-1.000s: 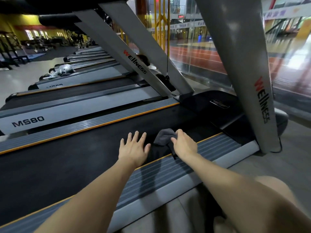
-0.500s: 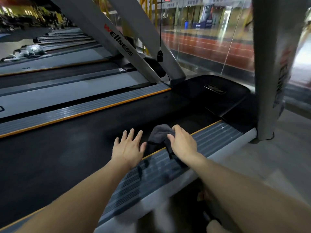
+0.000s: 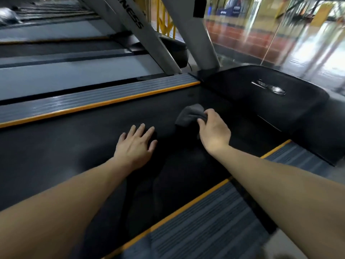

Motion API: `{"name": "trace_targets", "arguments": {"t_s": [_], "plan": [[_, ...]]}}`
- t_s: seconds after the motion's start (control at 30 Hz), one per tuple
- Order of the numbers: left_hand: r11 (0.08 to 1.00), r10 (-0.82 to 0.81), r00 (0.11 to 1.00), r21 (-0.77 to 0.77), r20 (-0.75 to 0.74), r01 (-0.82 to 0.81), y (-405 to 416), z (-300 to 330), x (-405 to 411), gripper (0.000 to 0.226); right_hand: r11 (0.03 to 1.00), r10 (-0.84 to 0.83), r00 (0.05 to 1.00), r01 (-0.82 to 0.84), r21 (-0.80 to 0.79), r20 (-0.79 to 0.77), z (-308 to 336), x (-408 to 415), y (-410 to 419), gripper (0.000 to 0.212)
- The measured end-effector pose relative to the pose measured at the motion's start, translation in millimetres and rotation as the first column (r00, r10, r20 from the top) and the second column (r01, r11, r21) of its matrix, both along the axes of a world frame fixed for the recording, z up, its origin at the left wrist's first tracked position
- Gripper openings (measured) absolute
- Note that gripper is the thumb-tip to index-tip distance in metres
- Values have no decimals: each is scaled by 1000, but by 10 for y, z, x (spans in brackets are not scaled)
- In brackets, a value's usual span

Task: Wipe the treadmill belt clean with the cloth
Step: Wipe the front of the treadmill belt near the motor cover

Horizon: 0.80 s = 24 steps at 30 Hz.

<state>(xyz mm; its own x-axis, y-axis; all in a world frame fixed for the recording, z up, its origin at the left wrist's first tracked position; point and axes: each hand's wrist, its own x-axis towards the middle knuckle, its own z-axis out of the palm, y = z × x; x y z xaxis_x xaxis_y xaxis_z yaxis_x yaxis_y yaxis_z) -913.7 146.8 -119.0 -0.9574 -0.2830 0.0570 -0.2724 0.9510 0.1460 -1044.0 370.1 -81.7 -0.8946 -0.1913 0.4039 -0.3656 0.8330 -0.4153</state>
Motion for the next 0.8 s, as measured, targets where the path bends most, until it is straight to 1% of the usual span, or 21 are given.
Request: {"name": "trace_targets", "arguments": {"t_s": [0.07, 0.13, 0.2, 0.27, 0.33, 0.37, 0.43, 0.53, 0.63, 0.73, 0.8], "plan": [[1000, 7, 1000, 6, 19, -7, -184, -80, -333, 61, 999, -49, 995, 48, 7, 88, -158, -260, -176, 27], [1000, 3, 999, -11, 44, -2, -223, -107, -442, 61, 995, -62, 984, 49, 82, 165, -241, -273, -226, 27], [1000, -1, 999, -19, 50, 2, -261, -135, -601, 60, 992, -51, 976, 26, 120, 214, -261, -360, -309, 27], [1000, 20, 999, 6, 39, -20, -283, -151, -755, 61, 990, -20, 965, -18, 143, 262, -244, -443, -365, 36], [998, 43, 997, 46, 61, -46, -299, -175, -863, 61, 982, 19, 944, -80, 174, 330, -291, -484, -395, 48], [996, 53, 996, 64, 76, -58, -299, -204, -898, 61, 981, 34, 937, -97, 166, 348, -353, -500, -393, 50], [996, 59, 992, 66, 108, -66, -299, -271, -953, 61, 988, 57, 937, -103, 116, 344, -492, -568, -406, 47], [998, 56, 992, 35, 111, -60, -390, -271, -1114, 60, 995, 75, 945, -94, 44, 317, -569, -876, -553, 45], [998, 50, 990, 17, 131, -53, -540, -192, -1394, 60, 999, 39, 955, -47, 20, 294, -524, -1333, -718, 46], [998, 58, 985, 27, 160, -63, -652, -193, -1609, 59, 999, 37, 965, -41, 12, 260, -535, -1732, -806, 48], [998, 56, 989, 23, 134, -60, -675, -290, -1647, 59, 1000, 20, 976, -23, 10, 215, -580, -1957, -847, 49]]}}
